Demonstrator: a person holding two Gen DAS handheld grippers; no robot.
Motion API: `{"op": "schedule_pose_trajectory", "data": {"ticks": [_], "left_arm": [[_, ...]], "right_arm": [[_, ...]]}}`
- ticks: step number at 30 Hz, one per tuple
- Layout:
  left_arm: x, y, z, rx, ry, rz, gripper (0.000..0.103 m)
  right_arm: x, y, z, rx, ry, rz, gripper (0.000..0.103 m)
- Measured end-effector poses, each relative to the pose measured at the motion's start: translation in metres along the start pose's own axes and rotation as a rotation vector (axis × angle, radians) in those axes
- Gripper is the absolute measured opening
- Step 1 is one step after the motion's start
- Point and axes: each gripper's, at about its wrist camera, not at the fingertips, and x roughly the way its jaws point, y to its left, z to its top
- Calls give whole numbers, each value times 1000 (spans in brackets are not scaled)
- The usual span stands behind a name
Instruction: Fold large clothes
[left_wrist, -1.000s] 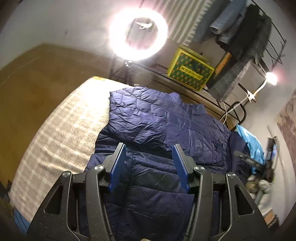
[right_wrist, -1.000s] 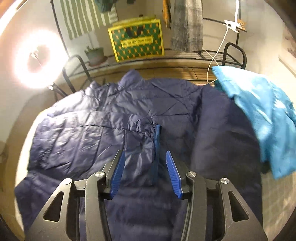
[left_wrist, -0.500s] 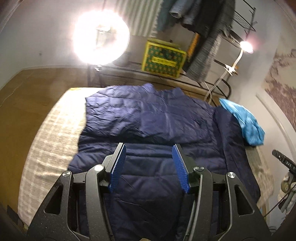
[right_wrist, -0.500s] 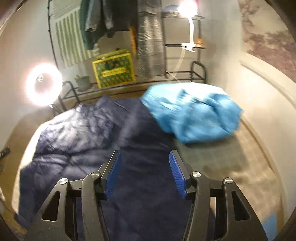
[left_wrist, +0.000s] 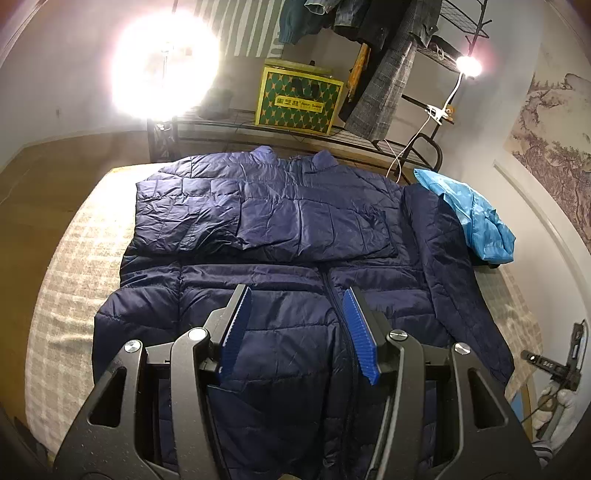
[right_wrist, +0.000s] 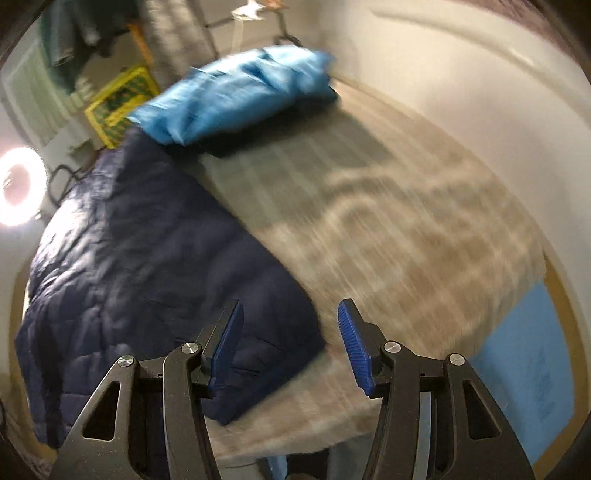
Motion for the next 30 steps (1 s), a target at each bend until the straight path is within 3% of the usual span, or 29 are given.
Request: {"op": "schedule_pose_trajectory", "data": {"ticks": [6,11,13,16,23,30], "left_arm": [[-2,9,0,-13,-1,7,53],[-3,21,3,-50,2,4,53],[-3,25,3,-65,6,2,53],[-3,29,5,-82,5,-5,53],[-14,41,13,-112,-25,-10,53],[-23,61,20,-168,-49,-11,53]], "right_arm": [[31,-30,-14,137,69,4,52],[35,-15,-18,52,62,-1,50],[36,-3,-19,-13,64,-10,21],[33,7,-16,-56,70,-1,7],[-26,41,3,-45,-40,125,6],[-86,136,36,-136,-174,287,6]]}}
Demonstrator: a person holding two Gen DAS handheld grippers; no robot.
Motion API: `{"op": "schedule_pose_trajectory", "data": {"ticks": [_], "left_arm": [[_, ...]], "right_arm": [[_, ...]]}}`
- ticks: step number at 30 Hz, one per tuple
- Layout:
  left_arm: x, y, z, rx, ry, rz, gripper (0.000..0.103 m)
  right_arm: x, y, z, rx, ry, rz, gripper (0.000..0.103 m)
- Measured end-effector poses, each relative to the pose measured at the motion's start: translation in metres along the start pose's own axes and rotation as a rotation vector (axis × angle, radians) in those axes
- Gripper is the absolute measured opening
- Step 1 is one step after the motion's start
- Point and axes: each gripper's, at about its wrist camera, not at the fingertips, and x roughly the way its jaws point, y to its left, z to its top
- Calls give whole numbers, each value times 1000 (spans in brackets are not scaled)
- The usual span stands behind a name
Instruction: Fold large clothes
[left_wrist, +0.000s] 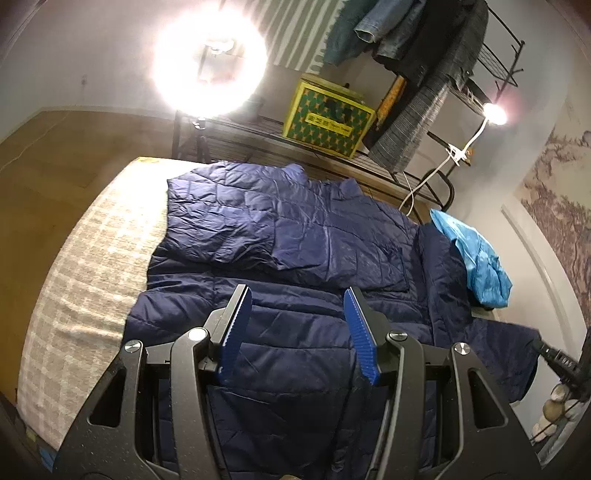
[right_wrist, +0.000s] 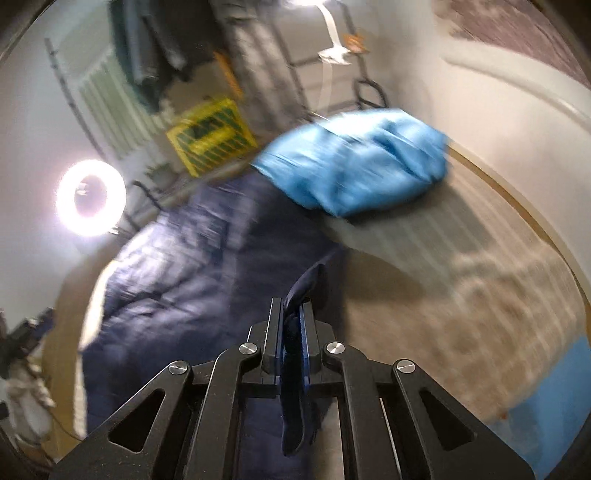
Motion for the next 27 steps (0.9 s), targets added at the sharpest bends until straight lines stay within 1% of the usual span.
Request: {"op": "schedule_pose_trajectory", "data": {"ticks": [3,6,7,13,17,19,21,24,27], "left_arm": [[-6,11,6,-28,-19,3,53],[-12,23,12,-62,-36,5,53],[-15,29,15,-80,-45,6,53],[-29,60,28,-172,-92,14,53],[-40,83,34,-234,-129,21,53],[-45,92,37,-252,-145,34,53],[-50,100,39,-259,-159,51,53],[-56,109,40,-255,-178,84,53],[-58,115,39,-259,-187,102,53]], "right_arm": [[9,40,14,-27,-17,74,6],[27,86,23,-74,-8,142,6],[34,96,24,-83,-5,156,6],[84,176,37,-155,27,251,6],[126,236,48,-183,51,315,6],[148,264,51,-208,65,331,6],[173,292,55,-245,75,329,6],[209,323,56,-284,94,317,6],[243,345,56,-298,118,303,6]]}}
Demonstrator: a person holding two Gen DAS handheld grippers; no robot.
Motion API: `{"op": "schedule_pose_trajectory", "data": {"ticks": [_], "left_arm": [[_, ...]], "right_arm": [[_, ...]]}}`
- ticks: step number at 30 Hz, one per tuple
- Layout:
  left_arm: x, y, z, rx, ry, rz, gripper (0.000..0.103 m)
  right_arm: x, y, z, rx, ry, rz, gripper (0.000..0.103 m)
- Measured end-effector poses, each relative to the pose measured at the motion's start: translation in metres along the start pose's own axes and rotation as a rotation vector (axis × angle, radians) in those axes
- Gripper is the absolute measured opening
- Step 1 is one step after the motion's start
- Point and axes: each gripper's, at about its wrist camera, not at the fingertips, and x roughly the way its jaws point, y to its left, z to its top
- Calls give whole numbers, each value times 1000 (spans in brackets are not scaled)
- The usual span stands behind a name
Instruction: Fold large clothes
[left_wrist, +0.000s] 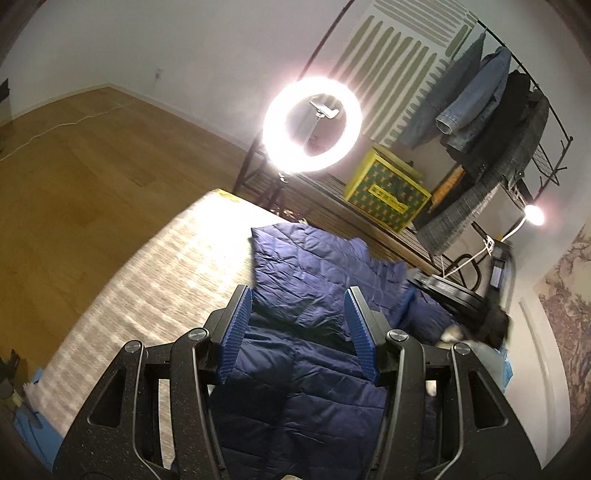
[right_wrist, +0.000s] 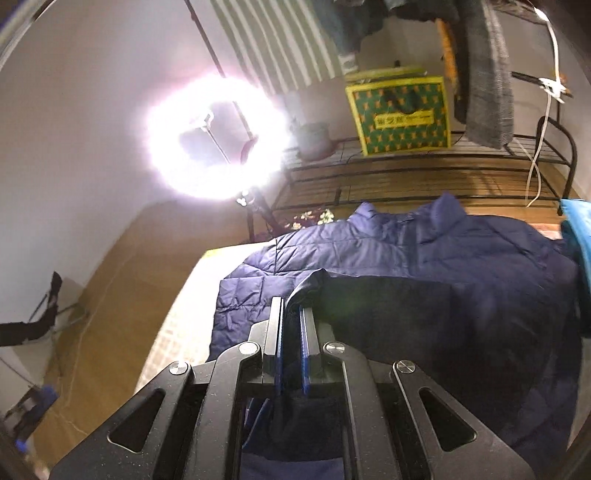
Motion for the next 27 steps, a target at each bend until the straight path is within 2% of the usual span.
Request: {"op": "schedule_pose_trajectory", "data": {"ticks": [5,10,18,21,22,24,27], "left_arm": [[0,4,3,10,-9,24,53],[1,8,3,-6,-9,31,53],[3,3,2,5,-1,28,53],[4,-1,0,23,6,28,53],[4,-1,-1,27,7,30,53],[4,-1,-1,31,9,36,53],[3,2,-1,27,9,38,53]], "right_arm": [[55,13,7,-38,42,-20,6],[93,20,6,-88,72,-40,6],[141,9,9,-55,128,-72,7],[154,10,3,-63,186,-37,15],[155,11,1,-67,196,-30,28],[150,10,1,-63,197,-19,43],[131,7,3,-52,161,1,44]]}}
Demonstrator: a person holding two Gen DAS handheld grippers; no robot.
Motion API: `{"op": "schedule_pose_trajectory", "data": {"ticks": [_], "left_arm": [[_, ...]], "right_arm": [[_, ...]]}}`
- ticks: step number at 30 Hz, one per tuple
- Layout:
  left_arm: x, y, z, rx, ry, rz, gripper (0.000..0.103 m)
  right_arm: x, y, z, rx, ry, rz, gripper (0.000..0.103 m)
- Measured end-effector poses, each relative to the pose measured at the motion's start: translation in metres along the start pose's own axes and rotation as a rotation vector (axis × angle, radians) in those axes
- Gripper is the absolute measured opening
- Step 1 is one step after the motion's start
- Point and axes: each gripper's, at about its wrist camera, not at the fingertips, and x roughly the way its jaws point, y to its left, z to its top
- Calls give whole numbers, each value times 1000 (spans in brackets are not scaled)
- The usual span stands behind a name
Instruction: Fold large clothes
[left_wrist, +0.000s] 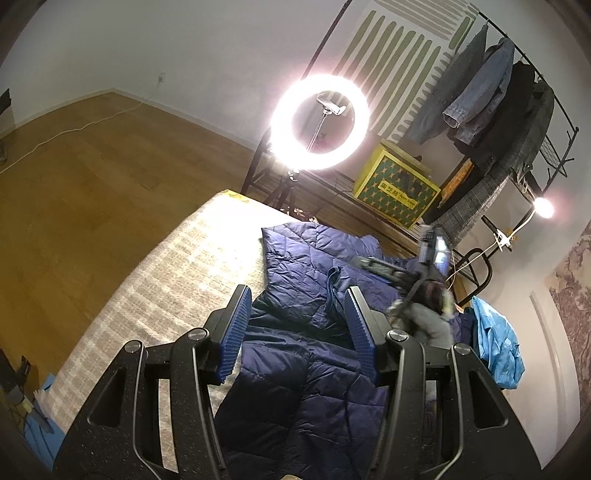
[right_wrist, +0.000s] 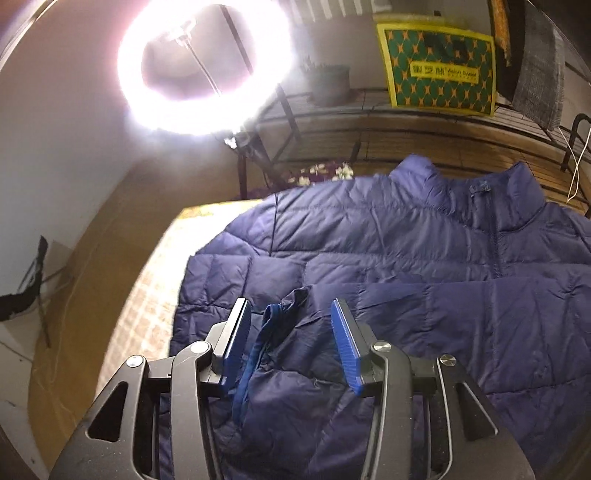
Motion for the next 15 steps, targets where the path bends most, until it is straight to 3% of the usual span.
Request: {"op": "schedule_pose_trajectory", "data": {"ticks": [6,15], "left_arm": [[-2,8,-7,18,27,4,53],[-6,27,-22,32,90,5,53]], "right_arm": [[-60,-12,-7,4,-67,16,44],[-180,-44,-45,11,-165,-1,44]]}}
